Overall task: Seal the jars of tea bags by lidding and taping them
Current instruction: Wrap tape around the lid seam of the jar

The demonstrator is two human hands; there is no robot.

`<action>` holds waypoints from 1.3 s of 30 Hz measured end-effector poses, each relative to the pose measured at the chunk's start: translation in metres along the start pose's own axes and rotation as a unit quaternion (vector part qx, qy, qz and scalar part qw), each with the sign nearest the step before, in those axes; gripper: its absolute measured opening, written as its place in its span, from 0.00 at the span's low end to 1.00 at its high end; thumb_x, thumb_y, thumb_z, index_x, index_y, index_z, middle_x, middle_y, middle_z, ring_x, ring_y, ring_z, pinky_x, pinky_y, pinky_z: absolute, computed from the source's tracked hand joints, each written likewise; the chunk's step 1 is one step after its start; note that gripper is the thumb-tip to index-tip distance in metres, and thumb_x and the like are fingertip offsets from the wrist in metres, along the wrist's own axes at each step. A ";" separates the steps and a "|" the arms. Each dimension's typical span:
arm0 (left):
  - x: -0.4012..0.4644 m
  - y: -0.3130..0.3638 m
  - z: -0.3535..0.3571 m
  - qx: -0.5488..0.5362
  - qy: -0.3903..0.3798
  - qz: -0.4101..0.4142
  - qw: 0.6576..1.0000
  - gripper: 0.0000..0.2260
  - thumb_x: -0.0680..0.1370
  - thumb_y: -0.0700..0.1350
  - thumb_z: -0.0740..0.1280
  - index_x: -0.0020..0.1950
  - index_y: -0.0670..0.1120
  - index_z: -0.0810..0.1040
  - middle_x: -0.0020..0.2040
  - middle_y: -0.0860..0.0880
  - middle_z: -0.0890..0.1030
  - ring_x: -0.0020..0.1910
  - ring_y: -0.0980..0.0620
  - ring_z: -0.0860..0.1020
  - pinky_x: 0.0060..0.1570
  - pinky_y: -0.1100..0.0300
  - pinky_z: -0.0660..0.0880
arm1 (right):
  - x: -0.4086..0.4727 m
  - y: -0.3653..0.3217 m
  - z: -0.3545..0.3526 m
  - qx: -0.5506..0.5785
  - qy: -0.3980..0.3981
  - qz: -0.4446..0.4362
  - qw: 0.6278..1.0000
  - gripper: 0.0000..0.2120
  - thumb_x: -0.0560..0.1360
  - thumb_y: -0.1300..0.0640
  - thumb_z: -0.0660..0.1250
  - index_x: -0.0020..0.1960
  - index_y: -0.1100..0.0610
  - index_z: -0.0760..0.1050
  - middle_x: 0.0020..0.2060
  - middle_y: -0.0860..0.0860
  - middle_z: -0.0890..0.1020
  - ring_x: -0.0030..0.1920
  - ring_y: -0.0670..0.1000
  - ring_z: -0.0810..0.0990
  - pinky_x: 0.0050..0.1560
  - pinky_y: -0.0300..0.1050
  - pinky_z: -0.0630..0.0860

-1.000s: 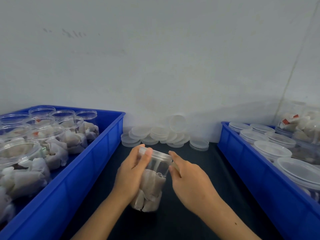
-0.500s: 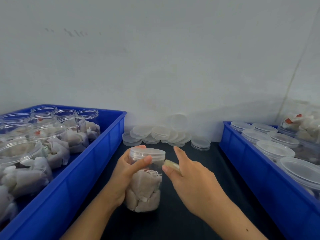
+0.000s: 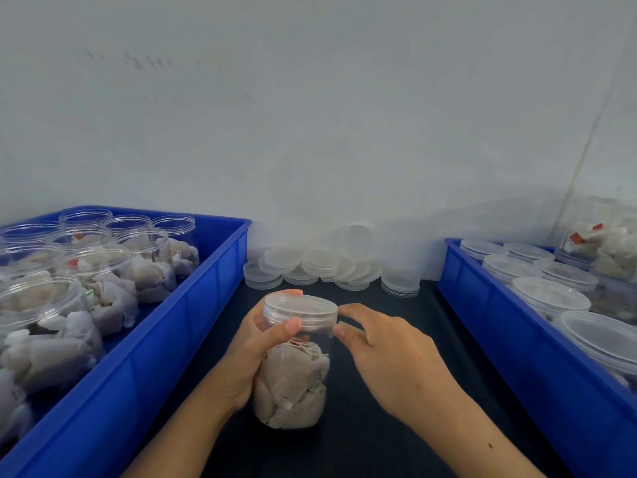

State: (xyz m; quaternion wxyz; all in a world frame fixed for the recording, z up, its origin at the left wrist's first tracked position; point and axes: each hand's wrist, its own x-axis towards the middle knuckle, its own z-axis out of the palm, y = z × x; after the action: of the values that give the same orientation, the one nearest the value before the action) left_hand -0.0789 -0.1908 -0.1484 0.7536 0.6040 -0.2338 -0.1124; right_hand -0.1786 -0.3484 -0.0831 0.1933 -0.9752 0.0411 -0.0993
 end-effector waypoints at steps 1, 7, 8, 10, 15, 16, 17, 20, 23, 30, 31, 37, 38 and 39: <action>0.000 0.000 0.000 0.001 -0.001 0.000 1.000 0.41 0.50 0.62 0.80 0.60 0.53 0.75 0.51 0.54 0.85 0.51 0.54 0.83 0.41 0.66 0.79 | 0.000 0.000 0.000 0.003 0.001 0.000 1.000 0.15 0.82 0.43 0.53 0.67 0.40 0.66 0.54 0.45 0.81 0.53 0.48 0.79 0.51 0.46 0.75; 0.001 0.000 0.001 0.017 -0.006 0.003 1.000 0.44 0.48 0.66 0.80 0.61 0.52 0.75 0.52 0.54 0.84 0.52 0.54 0.82 0.43 0.66 0.78 | 0.001 0.002 -0.007 -0.028 0.023 -0.010 0.999 0.18 0.82 0.43 0.53 0.70 0.39 0.65 0.59 0.43 0.79 0.57 0.47 0.77 0.51 0.43 0.72; 0.002 0.000 0.001 0.019 -0.010 0.003 1.000 0.44 0.49 0.65 0.80 0.61 0.52 0.75 0.52 0.54 0.84 0.53 0.54 0.82 0.43 0.66 0.78 | 0.002 0.003 -0.007 -0.035 0.021 -0.010 0.999 0.19 0.82 0.42 0.53 0.72 0.39 0.63 0.61 0.43 0.79 0.59 0.47 0.77 0.51 0.43 0.71; 0.002 0.000 0.001 0.020 -0.016 0.004 1.000 0.42 0.50 0.64 0.81 0.61 0.52 0.75 0.53 0.54 0.84 0.53 0.54 0.82 0.43 0.66 0.78 | 0.003 0.004 -0.006 -0.035 0.013 -0.009 0.999 0.20 0.82 0.42 0.52 0.73 0.40 0.62 0.62 0.43 0.78 0.61 0.47 0.76 0.53 0.44 0.71; 0.002 -0.001 0.000 0.020 -0.015 0.006 1.000 0.39 0.52 0.62 0.80 0.60 0.53 0.74 0.52 0.53 0.84 0.52 0.53 0.82 0.44 0.65 0.79 | 0.007 0.006 0.002 -0.015 0.003 -0.016 1.000 0.16 0.82 0.43 0.52 0.67 0.39 0.68 0.54 0.43 0.81 0.54 0.48 0.78 0.50 0.46 0.74; 0.003 -0.002 0.000 0.018 -0.010 0.007 1.000 0.41 0.52 0.62 0.80 0.61 0.52 0.73 0.52 0.52 0.84 0.53 0.52 0.82 0.44 0.64 0.79 | 0.008 0.007 0.003 -0.008 0.000 -0.018 1.000 0.15 0.82 0.44 0.51 0.67 0.39 0.68 0.52 0.43 0.81 0.52 0.48 0.78 0.50 0.46 0.75; 0.003 -0.003 0.000 0.018 -0.005 0.009 1.000 0.43 0.51 0.62 0.80 0.62 0.52 0.72 0.53 0.52 0.83 0.53 0.52 0.82 0.44 0.63 0.79 | 0.010 0.007 0.005 0.000 -0.002 -0.019 1.000 0.15 0.83 0.44 0.51 0.66 0.39 0.68 0.51 0.43 0.81 0.50 0.47 0.78 0.50 0.46 0.76; 0.003 -0.003 0.000 0.042 -0.001 0.019 0.999 0.45 0.50 0.64 0.79 0.62 0.52 0.69 0.51 0.55 0.82 0.52 0.54 0.82 0.45 0.64 0.79 | 0.011 0.009 0.008 0.030 -0.011 -0.025 0.999 0.15 0.83 0.46 0.52 0.68 0.39 0.68 0.50 0.43 0.81 0.48 0.46 0.78 0.51 0.46 0.77; 0.004 -0.003 0.002 0.077 0.014 0.037 0.996 0.36 0.58 0.62 0.75 0.62 0.51 0.71 0.55 0.54 0.81 0.55 0.55 0.80 0.52 0.59 0.78 | 0.013 0.012 0.009 0.046 -0.013 -0.022 0.999 0.15 0.83 0.46 0.52 0.67 0.42 0.70 0.50 0.44 0.82 0.49 0.47 0.79 0.53 0.48 0.77; 0.002 -0.002 0.012 0.178 0.056 0.083 0.979 0.37 0.70 0.66 0.70 0.74 0.59 0.61 0.57 0.71 0.76 0.58 0.70 0.74 0.52 0.74 0.72 | 0.011 0.012 0.019 0.057 0.010 -0.019 0.998 0.15 0.84 0.49 0.49 0.65 0.48 0.69 0.36 0.45 0.76 0.38 0.47 0.77 0.39 0.42 0.72; 0.002 -0.001 0.014 0.216 0.065 0.088 0.970 0.41 0.64 0.71 0.70 0.73 0.60 0.61 0.57 0.70 0.76 0.58 0.69 0.75 0.53 0.71 0.72 | 0.010 0.011 0.020 0.052 0.012 -0.021 0.998 0.16 0.84 0.48 0.48 0.66 0.49 0.68 0.38 0.45 0.77 0.39 0.47 0.77 0.40 0.42 0.73; 0.008 0.000 0.017 0.273 0.131 0.075 0.950 0.47 0.48 0.76 0.72 0.63 0.61 0.67 0.53 0.63 0.77 0.53 0.65 0.76 0.51 0.66 0.73 | 0.009 0.007 0.023 0.019 0.009 -0.034 0.999 0.21 0.84 0.48 0.47 0.74 0.51 0.60 0.40 0.45 0.76 0.42 0.46 0.78 0.44 0.42 0.74; 0.008 0.000 0.016 0.265 0.134 0.076 0.952 0.45 0.49 0.75 0.73 0.63 0.61 0.68 0.53 0.62 0.77 0.52 0.66 0.77 0.49 0.67 0.73 | 0.009 0.007 0.021 0.029 0.002 -0.036 0.999 0.19 0.84 0.48 0.47 0.71 0.50 0.64 0.40 0.45 0.77 0.41 0.46 0.77 0.44 0.43 0.75; 0.008 0.000 0.016 0.257 0.136 0.078 0.954 0.44 0.50 0.74 0.74 0.62 0.60 0.69 0.52 0.62 0.78 0.51 0.68 0.77 0.49 0.67 0.73 | 0.009 0.008 0.019 0.039 -0.004 -0.035 0.999 0.17 0.84 0.48 0.47 0.66 0.49 0.68 0.39 0.45 0.77 0.40 0.46 0.77 0.43 0.43 0.75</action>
State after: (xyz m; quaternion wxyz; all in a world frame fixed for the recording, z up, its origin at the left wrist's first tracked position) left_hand -0.0795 -0.2081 -0.1445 0.6042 0.7665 -0.1966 0.0935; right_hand -0.1658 -0.3499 -0.1020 0.2277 -0.9682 0.0018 -0.1037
